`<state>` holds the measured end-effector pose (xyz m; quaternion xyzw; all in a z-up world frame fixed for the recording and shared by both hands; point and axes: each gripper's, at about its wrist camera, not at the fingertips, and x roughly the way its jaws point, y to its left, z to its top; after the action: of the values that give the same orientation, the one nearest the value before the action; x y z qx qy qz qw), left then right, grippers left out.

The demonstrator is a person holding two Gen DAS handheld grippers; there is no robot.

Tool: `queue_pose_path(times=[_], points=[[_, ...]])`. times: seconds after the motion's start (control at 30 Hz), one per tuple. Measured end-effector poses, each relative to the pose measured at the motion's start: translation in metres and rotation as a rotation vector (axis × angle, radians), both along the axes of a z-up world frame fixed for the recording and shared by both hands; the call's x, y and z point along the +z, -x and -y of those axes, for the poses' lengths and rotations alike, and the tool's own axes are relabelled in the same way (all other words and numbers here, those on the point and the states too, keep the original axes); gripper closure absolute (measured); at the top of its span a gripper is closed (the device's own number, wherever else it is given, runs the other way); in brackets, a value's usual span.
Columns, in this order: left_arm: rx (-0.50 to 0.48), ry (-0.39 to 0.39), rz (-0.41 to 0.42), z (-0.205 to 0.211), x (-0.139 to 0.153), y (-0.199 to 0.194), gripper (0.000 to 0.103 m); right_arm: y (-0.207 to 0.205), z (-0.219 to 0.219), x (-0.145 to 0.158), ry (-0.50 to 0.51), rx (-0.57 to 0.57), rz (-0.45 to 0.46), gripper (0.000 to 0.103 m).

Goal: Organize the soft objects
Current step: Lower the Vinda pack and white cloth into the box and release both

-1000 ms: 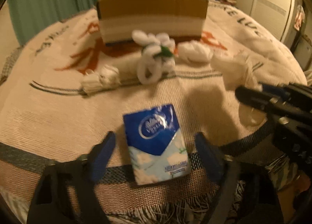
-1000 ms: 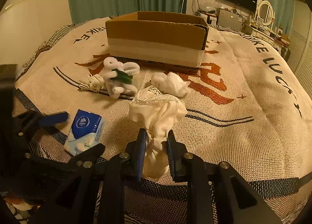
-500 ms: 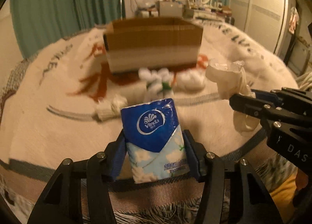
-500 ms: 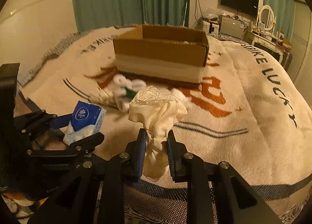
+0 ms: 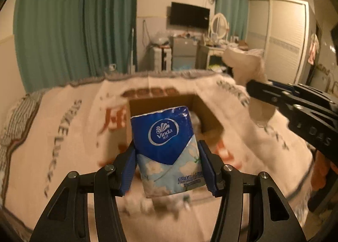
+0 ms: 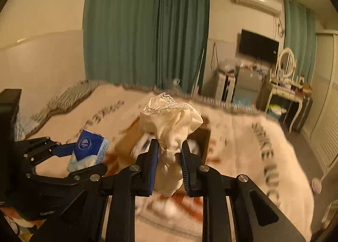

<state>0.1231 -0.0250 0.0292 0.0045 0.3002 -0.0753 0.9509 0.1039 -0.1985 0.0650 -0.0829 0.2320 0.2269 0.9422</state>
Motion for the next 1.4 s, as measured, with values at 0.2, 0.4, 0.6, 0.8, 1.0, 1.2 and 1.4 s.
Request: queue_pose_path(times=[0.2,0.4,0.6,0.8,1.0,1.2,1.4], points=[[0.018,-0.063,0.038,0.003,0.011,-0.073,0.049,-0.067,-0.010,0.016,-0.022,0.004,0.002,0.083],[0.028,-0.085,-0.016,0.002,-0.023,-0.136,0.049,-0.137,-0.023,-0.020,-0.022,0.015,-0.099,0.083],[0.026,-0.087,-0.120,-0.001,-0.068,-0.174,0.049,-0.188,-0.035,-0.083,-0.002,0.020,-0.244,0.083],[0.047,-0.092,-0.163,0.001,-0.085,-0.182,0.046,-0.200,-0.030,-0.111,-0.008,0.004,-0.304,0.083],[0.075,-0.130,-0.097,0.003,-0.071,-0.167,0.023,-0.196,-0.022,-0.101,-0.033,-0.018,-0.295,0.064],[0.082,-0.145,0.000,0.002,-0.014,-0.135,0.019,-0.166,-0.003,-0.050,-0.064,-0.044,-0.224,0.045],[0.082,-0.156,0.126,-0.005,0.045,-0.077,0.018,-0.113,0.012,0.017,-0.028,-0.069,-0.109,0.034]])
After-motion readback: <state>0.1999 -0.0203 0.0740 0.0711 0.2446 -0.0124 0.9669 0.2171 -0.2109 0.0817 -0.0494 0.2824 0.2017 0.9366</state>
